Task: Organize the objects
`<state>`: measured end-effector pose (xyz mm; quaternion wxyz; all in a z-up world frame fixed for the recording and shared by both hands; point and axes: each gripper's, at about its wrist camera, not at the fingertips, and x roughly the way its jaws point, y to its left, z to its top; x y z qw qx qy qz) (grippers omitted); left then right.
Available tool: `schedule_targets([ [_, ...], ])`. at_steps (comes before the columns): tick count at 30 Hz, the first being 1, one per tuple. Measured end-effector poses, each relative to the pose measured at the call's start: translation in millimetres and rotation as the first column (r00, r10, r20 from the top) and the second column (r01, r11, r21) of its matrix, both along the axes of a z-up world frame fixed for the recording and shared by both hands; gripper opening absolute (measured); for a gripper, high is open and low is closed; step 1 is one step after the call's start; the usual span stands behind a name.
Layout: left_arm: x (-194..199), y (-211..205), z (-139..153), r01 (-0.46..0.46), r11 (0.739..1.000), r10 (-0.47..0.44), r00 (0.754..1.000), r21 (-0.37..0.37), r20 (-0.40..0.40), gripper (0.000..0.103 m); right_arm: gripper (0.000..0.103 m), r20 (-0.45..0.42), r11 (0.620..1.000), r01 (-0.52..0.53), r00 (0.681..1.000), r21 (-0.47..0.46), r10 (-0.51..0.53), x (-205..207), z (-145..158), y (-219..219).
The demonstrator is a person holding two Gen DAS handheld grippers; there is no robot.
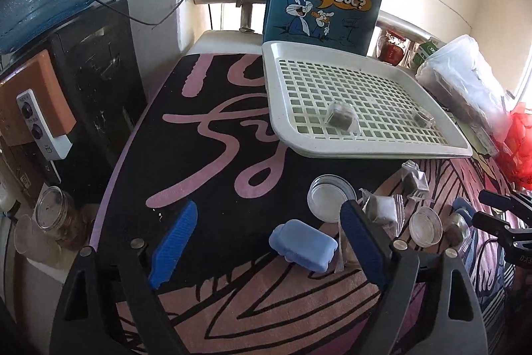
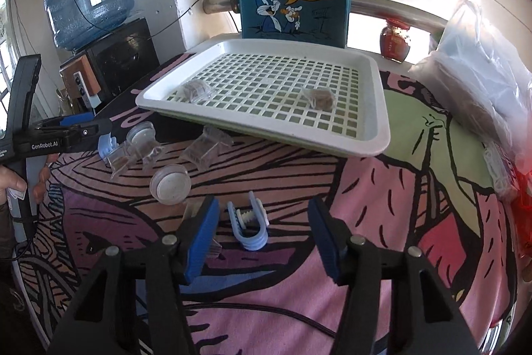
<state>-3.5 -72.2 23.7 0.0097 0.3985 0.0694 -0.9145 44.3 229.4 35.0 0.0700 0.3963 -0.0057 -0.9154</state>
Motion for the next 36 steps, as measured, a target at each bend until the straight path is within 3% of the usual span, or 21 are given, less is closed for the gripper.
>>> schedule_targets([
  [4,-0.1,4.3,-14.9,0.013,1.0,-0.014,0.998,0.021,0.059,0.07,0.044,0.041,0.999,-0.029,0.999,0.023,0.028,-1.3,-10.8,-5.9],
  [5,2.2,5.7,-13.3,0.006,1.0,-0.006,0.999,0.007,0.049,0.06,0.039,0.054,0.999,-0.036,0.998,0.025,0.034,-2.8,-14.0,-7.2],
  [6,3.2,5.5,-12.1,0.019,0.999,-0.02,0.999,0.026,0.043,0.039,0.036,0.069,0.999,-0.042,0.997,0.025,0.041,-4.3,-17.3,-8.2],
  [10,5.7,4.7,-12.1,0.026,0.999,-0.028,0.999,0.043,0.04,0.038,0.025,0.063,0.998,-0.053,0.997,0.028,0.051,-3.1,-19.7,-11.8],
  [13,11.0,6.6,-5.6,0.035,0.999,-0.036,0.999,0.037,0.012,0.031,0.025,0.02,0.999,-0.042,0.999,0.022,0.041,1.8,-13.2,-10.8],
  [18,18.6,18.6,14.0,0.088,0.996,-0.087,0.995,0.03,-0.051,0.031,0.025,-0.089,1.0,-0.005,0.996,0.0,0.005,10.1,9.8,-6.4],
  [24,23.0,49.3,32.7,0.191,0.981,-0.188,0.975,0.015,-0.119,0.031,0.025,-0.156,1.0,-0.018,0.988,-0.02,0.015,10.2,27.2,-16.7],
  [30,20.7,81.6,28.9,0.272,0.962,-0.272,0.95,-0.021,-0.151,0.031,0.025,-0.224,1.0,-0.007,0.975,-0.018,0.002,14.0,29.6,-31.3],
  [36,21.2,93.7,15.4,0.295,0.952,-0.304,0.939,-0.076,-0.164,0.031,0.025,-0.225,1.0,-0.013,0.974,0.006,0.014,11.8,22.1,-40.1],
])
